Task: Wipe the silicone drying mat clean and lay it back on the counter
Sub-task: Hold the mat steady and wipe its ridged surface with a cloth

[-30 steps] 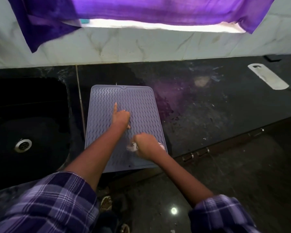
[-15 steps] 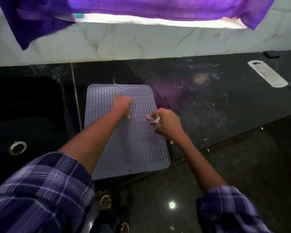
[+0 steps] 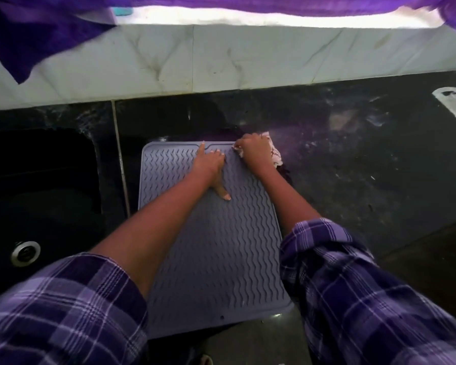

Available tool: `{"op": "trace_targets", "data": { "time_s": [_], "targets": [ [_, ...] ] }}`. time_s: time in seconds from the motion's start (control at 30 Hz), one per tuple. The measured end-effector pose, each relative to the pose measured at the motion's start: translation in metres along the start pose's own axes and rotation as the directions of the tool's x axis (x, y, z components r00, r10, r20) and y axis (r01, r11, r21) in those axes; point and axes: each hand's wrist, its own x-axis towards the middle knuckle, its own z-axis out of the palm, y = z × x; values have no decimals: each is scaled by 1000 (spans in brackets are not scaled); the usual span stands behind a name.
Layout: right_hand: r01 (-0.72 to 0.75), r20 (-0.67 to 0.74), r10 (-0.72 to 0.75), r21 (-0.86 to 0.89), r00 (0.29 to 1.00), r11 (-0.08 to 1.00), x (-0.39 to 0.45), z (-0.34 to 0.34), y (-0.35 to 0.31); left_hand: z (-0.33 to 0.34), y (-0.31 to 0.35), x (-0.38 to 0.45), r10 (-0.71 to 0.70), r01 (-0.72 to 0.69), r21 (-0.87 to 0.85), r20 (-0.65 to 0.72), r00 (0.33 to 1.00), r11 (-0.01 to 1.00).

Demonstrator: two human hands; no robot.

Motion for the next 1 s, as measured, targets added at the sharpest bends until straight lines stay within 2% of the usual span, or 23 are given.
{"op": "trace_targets", "data": {
  "time_s": [0.13,0.2,0.27,0.37,0.43,0.5,0.67,0.73,0.8,0.9,1.0],
  "targets": [
    [-124,-22,125,57,992,991,-23,14,15,-4,2,-2,6,-5,29,-19,1000,1000],
    [-121,-7,122,63,993,991,-58,18,15,-6,3,-1,-8,9,49,-3,1000,999],
    [-84,90,75,109,993,990,-84,12,16,-9,6,-1,-16,16,67,6,1000,998],
    [-150,266,104,157,958,976,-65,-19,22,-14,12,-1,-15,12,85,33,999,996],
    [-198,196,159,195,967,961,-37,-32,24,-17,14,3,-23,17,97,59,998,995],
    [-172,97,157,176,983,969,-21,-30,14,-18,16,5,-29,22,97,76,997,995],
    [-86,69,84,19,994,996,-44,1,-10,-11,9,0,-48,48,5,-13,999,999],
    [-59,106,60,-16,993,998,-64,2,-7,-10,6,-3,-40,40,-13,-13,999,999],
    [-36,232,38,-13,972,999,-73,-7,-5,-13,7,-2,-43,43,-2,-6,999,999],
    [-35,335,27,19,942,999,-45,-31,-3,-15,11,-2,-50,50,6,29,998,999],
    [-76,170,63,67,983,995,-13,-37,-8,-14,10,0,-61,62,-19,15,998,998]
  ]
}}
